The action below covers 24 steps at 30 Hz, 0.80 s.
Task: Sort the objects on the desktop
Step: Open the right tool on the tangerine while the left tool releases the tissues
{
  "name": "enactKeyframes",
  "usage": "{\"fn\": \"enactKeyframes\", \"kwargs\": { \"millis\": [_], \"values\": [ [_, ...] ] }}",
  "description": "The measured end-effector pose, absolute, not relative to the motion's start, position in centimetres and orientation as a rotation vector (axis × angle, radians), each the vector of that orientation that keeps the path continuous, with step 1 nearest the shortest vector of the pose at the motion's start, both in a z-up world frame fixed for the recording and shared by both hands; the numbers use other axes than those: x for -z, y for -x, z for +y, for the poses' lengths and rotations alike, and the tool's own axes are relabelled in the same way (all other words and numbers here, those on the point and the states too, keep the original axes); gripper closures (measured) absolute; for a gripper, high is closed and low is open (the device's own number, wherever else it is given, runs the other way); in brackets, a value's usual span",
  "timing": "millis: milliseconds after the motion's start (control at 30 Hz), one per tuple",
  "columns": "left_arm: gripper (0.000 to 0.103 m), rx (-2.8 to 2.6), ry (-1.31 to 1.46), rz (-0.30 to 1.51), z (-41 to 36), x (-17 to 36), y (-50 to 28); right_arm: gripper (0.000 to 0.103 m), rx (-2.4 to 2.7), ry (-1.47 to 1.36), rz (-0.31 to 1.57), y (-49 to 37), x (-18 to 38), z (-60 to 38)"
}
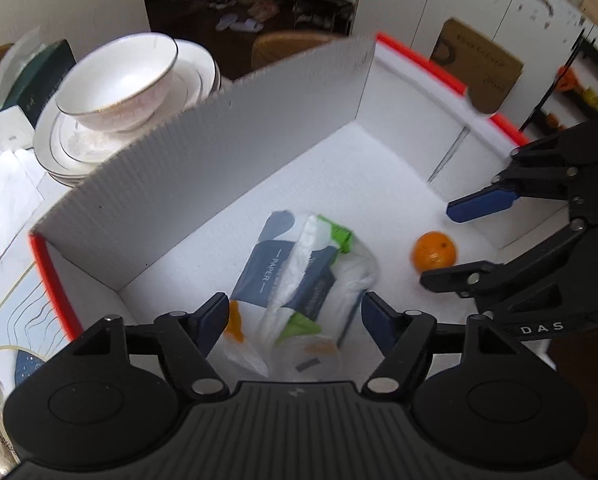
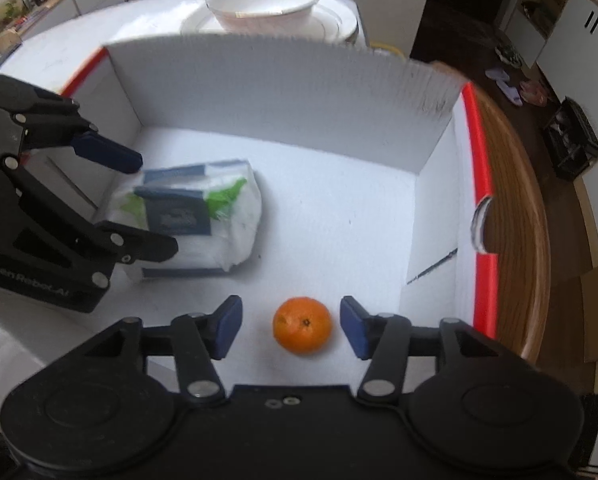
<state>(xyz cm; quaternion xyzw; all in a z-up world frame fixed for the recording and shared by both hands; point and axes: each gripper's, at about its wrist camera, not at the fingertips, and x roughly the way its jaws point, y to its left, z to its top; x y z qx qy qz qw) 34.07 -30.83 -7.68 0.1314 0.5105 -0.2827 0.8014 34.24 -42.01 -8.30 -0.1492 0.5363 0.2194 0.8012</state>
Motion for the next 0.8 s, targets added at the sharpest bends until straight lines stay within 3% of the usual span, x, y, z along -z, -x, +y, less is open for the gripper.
{"fn": "enactKeyframes", "kwargs": {
  "millis": [200, 800],
  "values": [
    [0.031, 0.609, -0.24, 1.015, -30.0, 5.5, -32.5, 0.034, -0.476, 0.274, 1.076, -33.3, 6.3, -42.8],
    [0.031, 0.521, -0.127, 0.749, -25.1, -2.0, -25.0, 0.03, -0.521, 0.177, 0.891, -27.8, -0.9, -43.0]
  ]
}}
